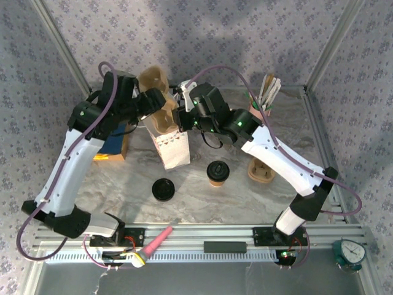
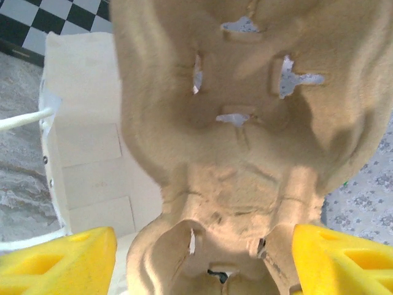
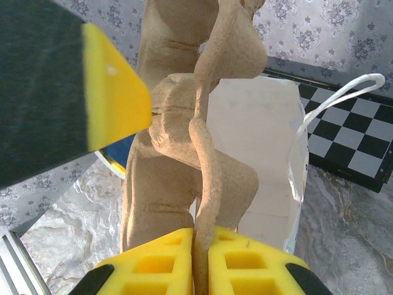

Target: Pack the takeout coffee

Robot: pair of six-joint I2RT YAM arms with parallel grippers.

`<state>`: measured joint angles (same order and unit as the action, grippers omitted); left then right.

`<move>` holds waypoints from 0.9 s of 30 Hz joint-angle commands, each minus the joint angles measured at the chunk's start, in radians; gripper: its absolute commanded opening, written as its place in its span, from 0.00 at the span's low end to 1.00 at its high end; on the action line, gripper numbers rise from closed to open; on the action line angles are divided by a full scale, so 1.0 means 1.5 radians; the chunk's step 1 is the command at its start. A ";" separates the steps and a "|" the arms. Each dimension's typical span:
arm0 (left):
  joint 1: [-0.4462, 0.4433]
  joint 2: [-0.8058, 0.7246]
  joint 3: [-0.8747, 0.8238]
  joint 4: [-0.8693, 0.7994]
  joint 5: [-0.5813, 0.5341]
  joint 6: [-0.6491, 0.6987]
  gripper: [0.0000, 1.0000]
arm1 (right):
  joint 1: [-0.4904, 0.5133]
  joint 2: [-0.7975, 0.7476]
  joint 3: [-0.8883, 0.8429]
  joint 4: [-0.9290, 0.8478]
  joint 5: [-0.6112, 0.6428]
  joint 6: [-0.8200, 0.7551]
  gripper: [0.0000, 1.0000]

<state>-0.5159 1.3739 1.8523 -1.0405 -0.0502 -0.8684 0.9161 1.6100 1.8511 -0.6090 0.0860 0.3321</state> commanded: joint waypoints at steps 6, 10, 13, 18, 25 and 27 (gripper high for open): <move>0.010 0.008 0.007 0.035 0.060 -0.011 0.81 | 0.004 -0.008 0.000 0.018 -0.006 0.003 0.12; 0.010 0.011 0.016 0.036 0.060 -0.008 0.80 | 0.003 -0.003 0.001 0.014 -0.005 0.002 0.12; 0.008 0.016 0.027 0.020 0.053 0.001 0.80 | 0.006 0.000 0.003 0.012 -0.005 -0.002 0.12; 0.010 0.024 0.033 0.003 0.037 0.011 0.80 | 0.013 0.009 0.011 0.008 -0.002 -0.014 0.12; 0.011 0.033 0.053 -0.018 0.021 0.027 0.82 | 0.020 0.012 0.014 0.008 0.004 -0.023 0.12; 0.013 0.035 0.056 -0.019 0.022 0.029 0.83 | 0.022 0.013 0.014 0.008 0.007 -0.022 0.12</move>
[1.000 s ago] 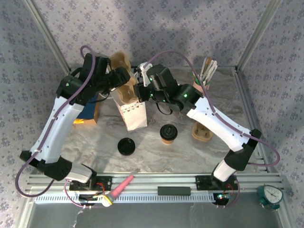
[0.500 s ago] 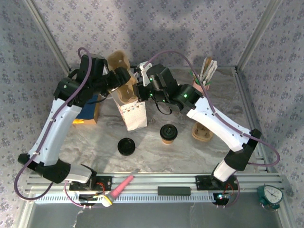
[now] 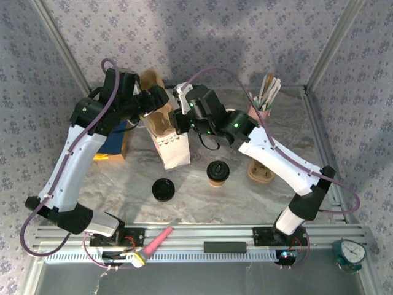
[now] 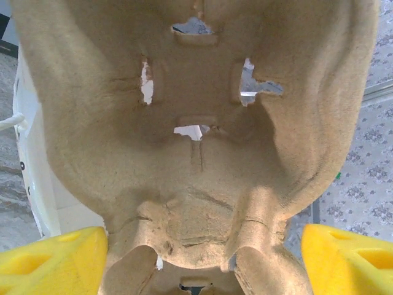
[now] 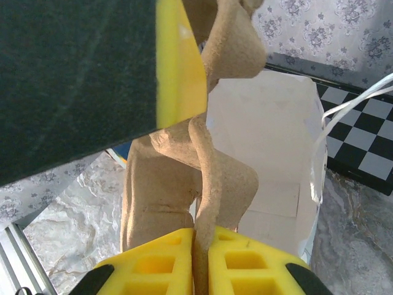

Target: Pack the takeout coffee

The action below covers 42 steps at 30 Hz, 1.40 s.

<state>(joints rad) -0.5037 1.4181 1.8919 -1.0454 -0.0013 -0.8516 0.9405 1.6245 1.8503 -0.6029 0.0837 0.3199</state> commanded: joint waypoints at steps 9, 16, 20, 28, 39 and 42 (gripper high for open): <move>0.012 0.015 0.020 -0.026 -0.003 0.026 0.83 | 0.005 -0.001 0.014 -0.009 0.012 -0.015 0.12; 0.018 0.015 0.005 -0.014 0.004 0.028 0.82 | 0.005 -0.002 0.013 -0.005 0.008 -0.012 0.12; 0.018 0.019 -0.007 -0.007 0.014 0.023 0.82 | 0.006 -0.004 0.013 -0.003 0.006 -0.013 0.12; 0.019 0.015 -0.032 0.006 0.031 0.003 0.81 | 0.005 -0.006 0.010 -0.002 0.012 -0.012 0.12; 0.019 0.010 -0.038 0.009 0.023 -0.002 0.78 | 0.003 -0.011 0.001 -0.002 0.013 -0.006 0.10; 0.019 0.008 -0.039 0.007 0.022 -0.003 0.78 | 0.001 -0.008 0.001 -0.002 0.018 0.000 0.09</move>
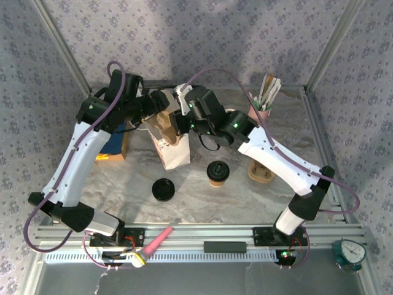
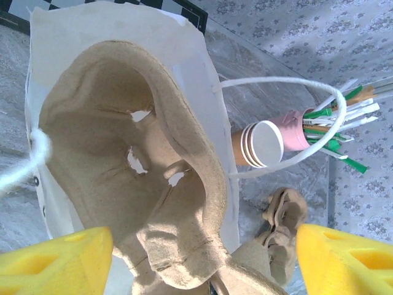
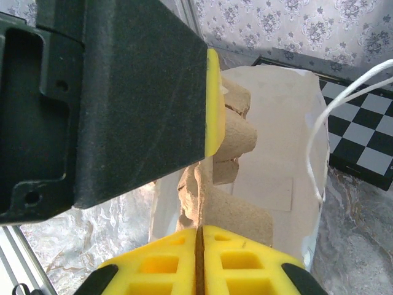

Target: Pack the takeout coffee

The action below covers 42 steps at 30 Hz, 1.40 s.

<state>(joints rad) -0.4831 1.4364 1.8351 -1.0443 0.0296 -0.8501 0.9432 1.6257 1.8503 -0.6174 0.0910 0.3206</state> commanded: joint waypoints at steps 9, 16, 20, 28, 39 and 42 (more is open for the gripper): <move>0.005 -0.026 -0.007 0.009 -0.006 -0.012 0.79 | -0.005 -0.013 -0.010 0.008 0.014 0.005 0.06; 0.006 -0.059 -0.041 0.033 -0.002 -0.031 0.80 | -0.022 -0.025 -0.035 0.044 0.006 0.029 0.04; 0.011 -0.070 -0.045 0.035 -0.002 -0.035 0.80 | -0.046 -0.039 -0.062 0.087 -0.030 0.064 0.00; 0.014 -0.075 -0.045 0.047 0.007 -0.047 0.80 | -0.073 -0.067 -0.091 0.151 -0.061 0.106 0.00; 0.031 -0.123 -0.126 0.171 0.060 -0.173 0.85 | -0.070 -0.097 -0.117 0.255 -0.055 0.106 0.00; 0.032 -0.139 -0.143 0.208 0.060 -0.199 0.86 | -0.070 -0.100 -0.130 0.286 -0.056 0.106 0.00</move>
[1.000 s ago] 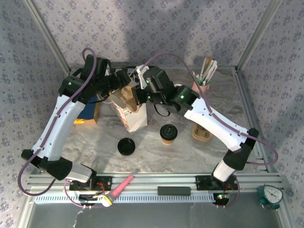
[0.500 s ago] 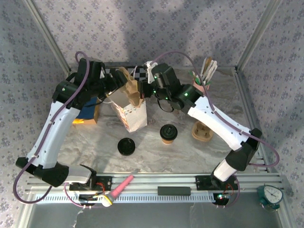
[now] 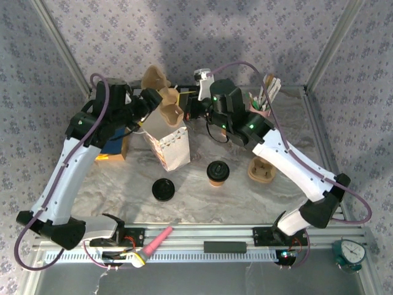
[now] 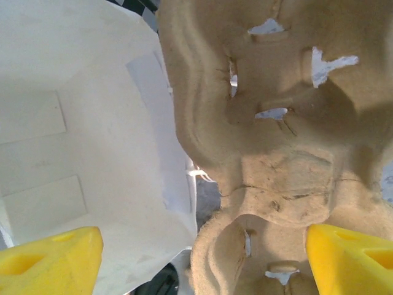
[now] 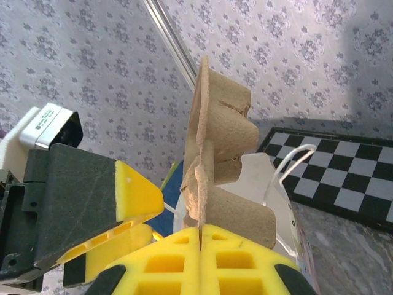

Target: Pack the takeout coffee

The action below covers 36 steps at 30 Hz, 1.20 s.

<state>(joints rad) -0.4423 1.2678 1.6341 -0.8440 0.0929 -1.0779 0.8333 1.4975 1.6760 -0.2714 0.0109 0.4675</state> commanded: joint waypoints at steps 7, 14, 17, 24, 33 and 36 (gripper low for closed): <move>0.005 -0.040 -0.022 0.132 0.022 -0.067 0.86 | 0.019 -0.005 -0.014 0.070 0.006 -0.004 0.00; 0.004 -0.016 -0.015 0.123 0.040 -0.063 0.86 | 0.035 -0.002 -0.006 0.059 0.016 -0.023 0.00; 0.004 -0.011 -0.008 0.115 0.037 -0.053 0.86 | 0.039 -0.002 -0.005 0.056 0.017 -0.027 0.00; 0.004 -0.002 0.016 0.072 0.017 -0.018 0.86 | 0.048 0.001 -0.002 0.054 0.017 -0.031 0.00; 0.004 0.006 0.009 0.082 0.027 -0.015 0.86 | 0.053 0.004 0.008 0.048 0.017 -0.038 0.00; 0.004 0.009 0.017 0.080 0.033 -0.008 0.86 | 0.055 0.007 0.010 0.043 0.017 -0.038 0.00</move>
<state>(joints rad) -0.4385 1.2690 1.6264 -0.7250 0.1272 -1.1206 0.9031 1.4998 1.6520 -0.2131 0.0303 0.4294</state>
